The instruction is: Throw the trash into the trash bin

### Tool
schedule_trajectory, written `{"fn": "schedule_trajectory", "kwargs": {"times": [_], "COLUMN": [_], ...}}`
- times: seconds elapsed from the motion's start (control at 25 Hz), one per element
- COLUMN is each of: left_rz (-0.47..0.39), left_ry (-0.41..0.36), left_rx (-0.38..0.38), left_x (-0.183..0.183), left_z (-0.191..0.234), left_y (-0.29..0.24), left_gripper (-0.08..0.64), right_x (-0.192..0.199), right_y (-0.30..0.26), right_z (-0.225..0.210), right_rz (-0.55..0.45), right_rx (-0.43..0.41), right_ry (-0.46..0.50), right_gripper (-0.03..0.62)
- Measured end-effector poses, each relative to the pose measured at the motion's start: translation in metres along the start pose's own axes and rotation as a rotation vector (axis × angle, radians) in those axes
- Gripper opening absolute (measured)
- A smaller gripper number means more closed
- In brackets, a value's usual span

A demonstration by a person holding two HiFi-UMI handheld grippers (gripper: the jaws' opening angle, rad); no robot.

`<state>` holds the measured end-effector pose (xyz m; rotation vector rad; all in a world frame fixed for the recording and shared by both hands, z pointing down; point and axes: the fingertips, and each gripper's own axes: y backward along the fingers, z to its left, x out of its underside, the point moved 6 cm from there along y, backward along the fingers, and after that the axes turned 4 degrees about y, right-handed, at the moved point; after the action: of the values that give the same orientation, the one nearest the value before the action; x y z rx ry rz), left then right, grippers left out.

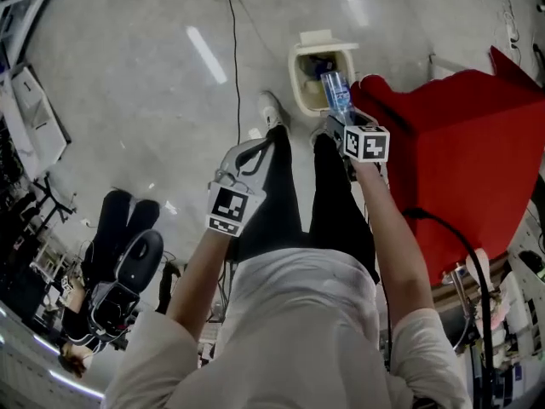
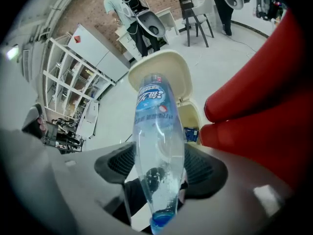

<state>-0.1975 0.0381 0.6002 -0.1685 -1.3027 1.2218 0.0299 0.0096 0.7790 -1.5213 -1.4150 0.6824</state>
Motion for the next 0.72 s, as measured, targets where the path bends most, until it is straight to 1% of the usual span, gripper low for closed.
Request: {"fn": "schedule_trajectory", "kwargs": {"times": [0.16, 0.28, 0.44, 0.48, 0.56, 0.64, 0.72], "left_rz": [-0.001, 0.0, 0.018, 0.024, 0.037, 0.046, 0.048], "left_ry": [-0.003, 0.005, 0.03, 0.034, 0.044, 0.047, 0.038], "left_rx": [0.01, 0.012, 0.03, 0.035, 0.042, 0.045, 0.044], "left_x": [0.014, 0.024, 0.029, 0.028, 0.022, 0.023, 0.035], "left_z": [0.015, 0.017, 0.015, 0.018, 0.031, 0.044, 0.045], "left_y": [-0.029, -0.046, -0.06, -0.063, -0.066, -0.068, -0.067], "left_gripper": [0.006, 0.006, 0.006, 0.006, 0.005, 0.006, 0.006], "right_x": [0.005, 0.013, 0.013, 0.008, -0.009, -0.019, -0.008], "right_y": [-0.053, -0.081, -0.094, -0.096, -0.103, -0.11, -0.114], "right_z": [-0.024, -0.04, -0.055, -0.057, -0.055, -0.051, -0.047], "right_rz": [0.05, 0.068, 0.074, 0.075, 0.08, 0.08, 0.066], "right_rx": [0.024, 0.02, 0.028, 0.031, 0.03, 0.021, 0.01], "right_ry": [-0.032, -0.057, -0.086, -0.084, -0.075, -0.075, -0.08], "right_gripper": [0.304, 0.304, 0.308, 0.313, 0.348, 0.348, 0.348]}}
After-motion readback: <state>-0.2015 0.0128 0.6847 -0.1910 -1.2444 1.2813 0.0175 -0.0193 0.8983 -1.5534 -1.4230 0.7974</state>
